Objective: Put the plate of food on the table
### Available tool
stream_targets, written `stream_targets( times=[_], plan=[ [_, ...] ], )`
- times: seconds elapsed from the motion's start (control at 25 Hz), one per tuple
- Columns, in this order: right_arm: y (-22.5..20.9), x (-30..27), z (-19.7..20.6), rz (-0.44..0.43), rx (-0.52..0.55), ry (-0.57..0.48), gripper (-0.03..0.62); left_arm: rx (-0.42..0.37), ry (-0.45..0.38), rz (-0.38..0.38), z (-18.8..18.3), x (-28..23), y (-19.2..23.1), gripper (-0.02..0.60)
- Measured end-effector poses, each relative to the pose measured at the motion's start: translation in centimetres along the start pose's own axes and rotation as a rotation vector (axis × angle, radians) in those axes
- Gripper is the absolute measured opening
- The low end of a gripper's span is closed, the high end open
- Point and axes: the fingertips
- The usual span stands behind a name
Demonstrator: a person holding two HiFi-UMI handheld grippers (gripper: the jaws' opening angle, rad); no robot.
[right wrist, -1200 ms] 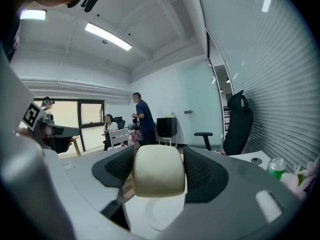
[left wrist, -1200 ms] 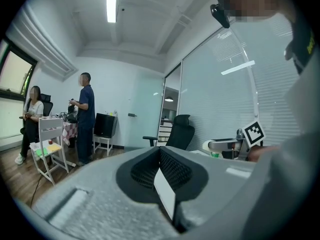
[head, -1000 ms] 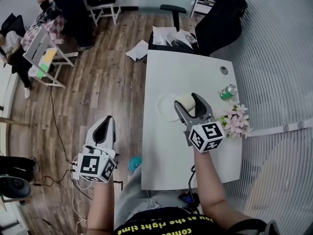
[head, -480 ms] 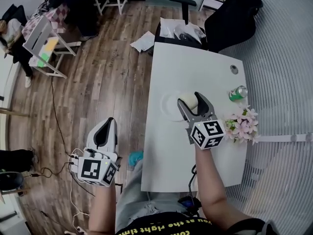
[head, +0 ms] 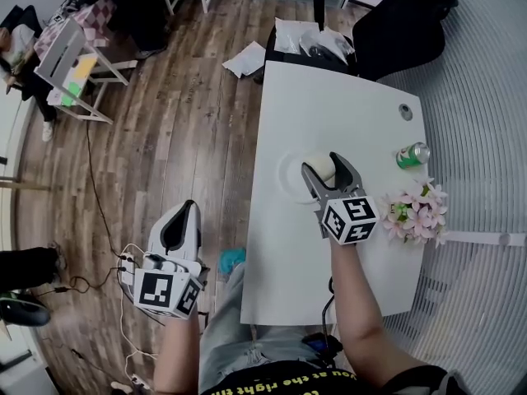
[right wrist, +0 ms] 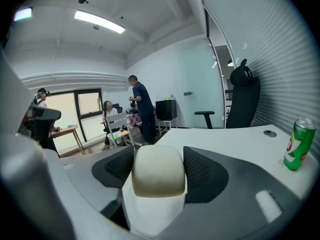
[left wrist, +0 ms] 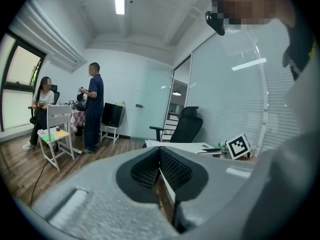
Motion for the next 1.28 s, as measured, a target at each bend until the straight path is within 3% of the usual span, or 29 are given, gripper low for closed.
stream_targets(
  times=[0.56,1.28],
  plan=[
    [-0.9,-2.7,5.9,0.034,0.031,0.133,0.321,0.022,0.024,0.013,1.5,-0.9,0.3,0.000],
    [0.3,-3.7,8.9,0.023,0.254,0.309,0.324,0.028,0.042,0.030,1.8,-1.4,1.1,0.000]
  ],
)
Point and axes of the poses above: the fingertips, and each gripper's own axes: x backward along the fingers, y to its left, z out of its underside, and after that the axes turned 4 degrees about -y, right-handed
